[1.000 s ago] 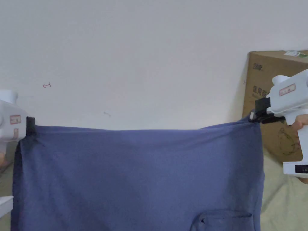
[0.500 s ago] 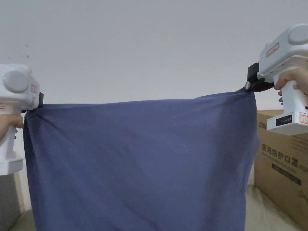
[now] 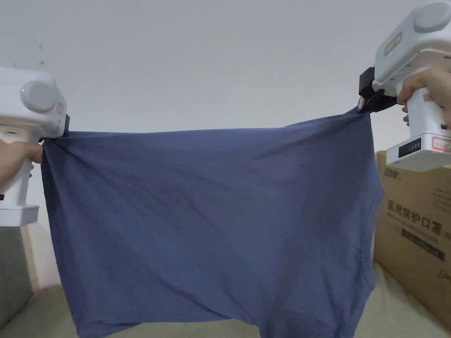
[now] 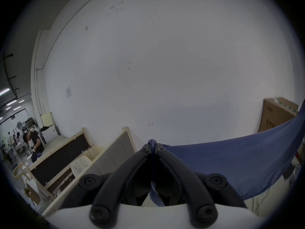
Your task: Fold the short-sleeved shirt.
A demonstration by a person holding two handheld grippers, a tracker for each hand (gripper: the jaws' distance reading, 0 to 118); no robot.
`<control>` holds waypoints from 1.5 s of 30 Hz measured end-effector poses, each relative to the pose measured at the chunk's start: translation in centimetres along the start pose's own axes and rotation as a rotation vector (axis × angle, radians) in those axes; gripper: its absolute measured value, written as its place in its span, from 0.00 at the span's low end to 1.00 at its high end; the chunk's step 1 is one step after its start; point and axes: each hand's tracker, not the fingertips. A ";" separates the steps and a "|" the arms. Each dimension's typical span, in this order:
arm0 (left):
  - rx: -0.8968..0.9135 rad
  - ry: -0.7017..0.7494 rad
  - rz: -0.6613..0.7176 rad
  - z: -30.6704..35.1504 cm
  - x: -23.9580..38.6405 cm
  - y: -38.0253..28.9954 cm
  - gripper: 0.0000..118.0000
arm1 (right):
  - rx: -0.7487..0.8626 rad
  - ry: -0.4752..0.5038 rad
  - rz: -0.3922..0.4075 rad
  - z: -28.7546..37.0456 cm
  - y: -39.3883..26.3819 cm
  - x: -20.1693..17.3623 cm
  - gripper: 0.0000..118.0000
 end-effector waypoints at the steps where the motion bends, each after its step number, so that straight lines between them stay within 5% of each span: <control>1: -0.032 0.008 -0.010 -0.9 0.5 -1.7 0.01 | -0.027 -0.008 0.008 -1.1 -1.3 0.1 0.01; 8: -0.347 -0.029 -0.073 -9.1 5.7 -17.4 0.01 | -0.314 -0.058 0.035 -13.2 -13.4 2.8 0.01; 14: -0.554 -0.057 -0.121 -14.2 9.9 -31.2 0.01 | -0.540 -0.118 -0.028 -23.2 -25.9 6.4 0.01; 22: -0.729 -0.069 -0.147 -16.2 10.1 -42.1 0.01 | -0.709 -0.158 -0.048 -26.7 -36.3 9.8 0.01; 31: -0.655 -0.123 -0.085 -5.2 5.1 -42.8 0.01 | -0.620 -0.045 -0.016 -13.8 -37.5 11.1 0.01; 45: -0.658 -0.182 -0.087 21.6 -2.2 -52.3 0.01 | -0.670 0.006 -0.055 12.1 -52.8 14.7 0.01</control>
